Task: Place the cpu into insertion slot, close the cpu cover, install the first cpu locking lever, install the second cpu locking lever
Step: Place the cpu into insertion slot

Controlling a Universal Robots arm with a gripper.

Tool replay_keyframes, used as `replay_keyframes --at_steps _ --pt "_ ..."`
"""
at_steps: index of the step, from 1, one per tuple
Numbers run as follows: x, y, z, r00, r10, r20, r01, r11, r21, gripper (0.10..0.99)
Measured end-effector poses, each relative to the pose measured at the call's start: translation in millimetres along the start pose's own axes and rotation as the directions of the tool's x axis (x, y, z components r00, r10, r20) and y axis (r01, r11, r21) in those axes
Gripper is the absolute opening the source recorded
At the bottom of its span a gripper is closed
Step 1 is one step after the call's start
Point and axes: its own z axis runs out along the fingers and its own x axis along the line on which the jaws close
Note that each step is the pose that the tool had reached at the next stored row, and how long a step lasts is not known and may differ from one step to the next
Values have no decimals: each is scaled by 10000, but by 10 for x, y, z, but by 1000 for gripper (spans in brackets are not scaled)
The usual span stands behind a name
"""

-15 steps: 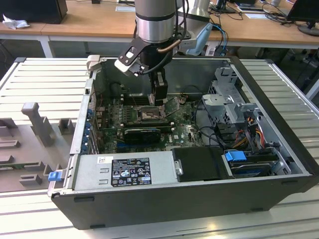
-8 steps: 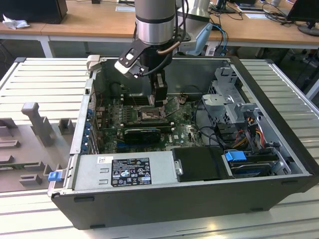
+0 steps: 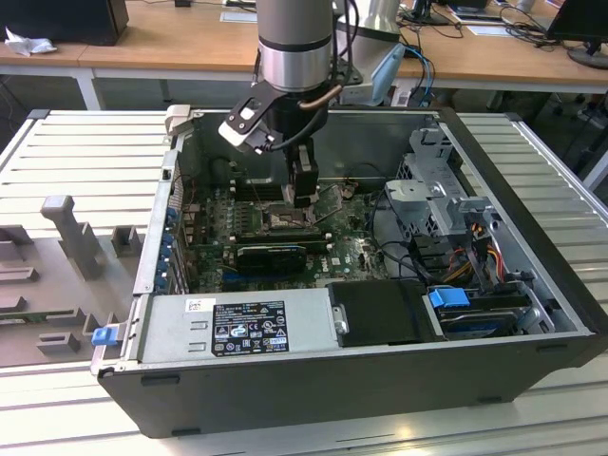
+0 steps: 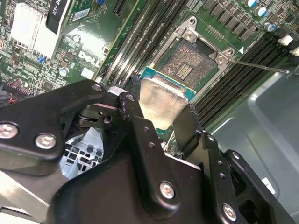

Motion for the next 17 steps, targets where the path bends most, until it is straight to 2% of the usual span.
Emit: replay_keyframes --at_steps 17 --pt "-1 -9 100 10000 86 7 -86 10000 8 525"
